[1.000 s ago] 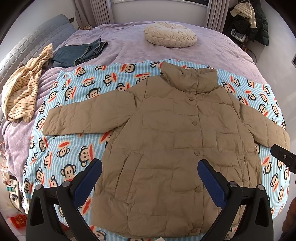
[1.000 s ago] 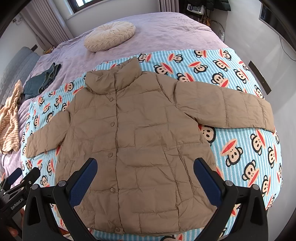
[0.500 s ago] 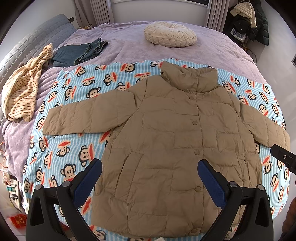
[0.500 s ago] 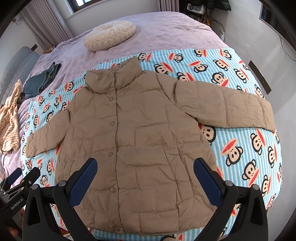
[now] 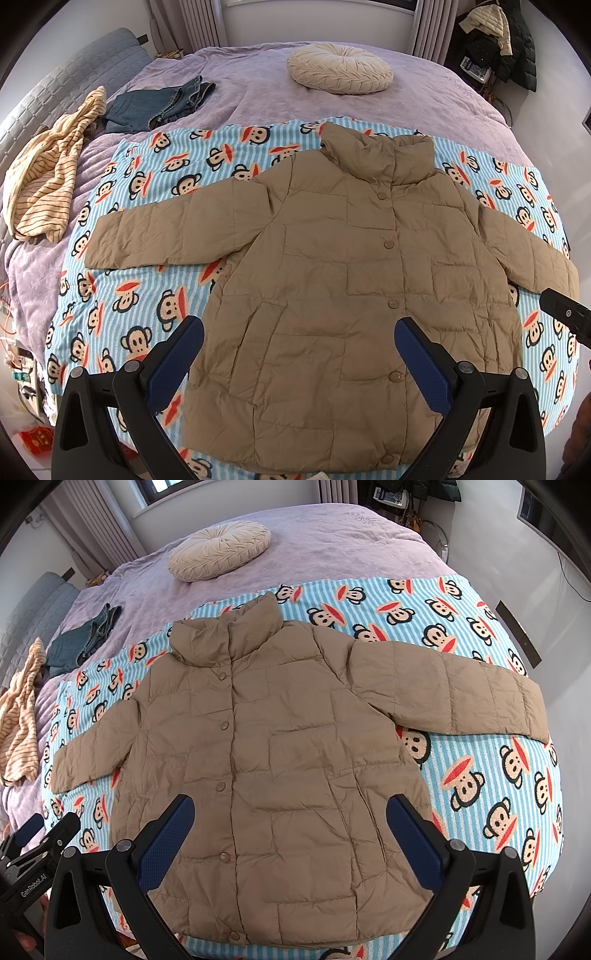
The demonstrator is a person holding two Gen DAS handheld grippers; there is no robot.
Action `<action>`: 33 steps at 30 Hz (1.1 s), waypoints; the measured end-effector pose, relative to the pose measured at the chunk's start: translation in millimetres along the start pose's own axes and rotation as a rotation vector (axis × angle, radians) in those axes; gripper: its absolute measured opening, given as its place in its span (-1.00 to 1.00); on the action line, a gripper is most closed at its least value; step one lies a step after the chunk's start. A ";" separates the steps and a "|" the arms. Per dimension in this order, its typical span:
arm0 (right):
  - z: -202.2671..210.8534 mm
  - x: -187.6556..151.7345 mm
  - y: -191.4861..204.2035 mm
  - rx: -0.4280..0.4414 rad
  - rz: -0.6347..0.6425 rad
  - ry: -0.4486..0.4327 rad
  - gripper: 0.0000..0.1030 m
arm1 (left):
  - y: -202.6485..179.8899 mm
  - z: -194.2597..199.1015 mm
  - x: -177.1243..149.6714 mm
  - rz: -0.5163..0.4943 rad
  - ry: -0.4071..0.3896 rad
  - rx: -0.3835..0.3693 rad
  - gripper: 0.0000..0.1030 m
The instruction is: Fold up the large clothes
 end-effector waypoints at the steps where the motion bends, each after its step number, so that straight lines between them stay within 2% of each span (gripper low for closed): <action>1: 0.2 0.1 0.1 0.000 0.000 0.000 1.00 | 0.1 0.0 -0.2 0.000 0.000 0.000 1.00; 18: -1.0 -5.0 2.3 -0.004 0.005 0.009 1.00 | 8.8 -2.0 -2.8 0.029 0.003 -0.029 1.00; 27: -13.8 -20.5 22.2 0.026 0.011 0.076 1.00 | 41.6 -15.0 -6.6 0.104 0.017 -0.047 1.00; 33: -33.0 -37.3 48.7 -0.001 0.071 0.129 1.00 | 76.8 -43.3 -14.6 0.173 0.029 -0.080 1.00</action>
Point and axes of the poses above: each gripper's, at about its wrist camera, not at the fingertips, and z roughly against the way its jaws point, y to its left, x to its top, the point moved 8 cm from there along -z, roughly the way its jaws point, and after that the axes turned 2 degrees about -x, right-handed, at the moved point
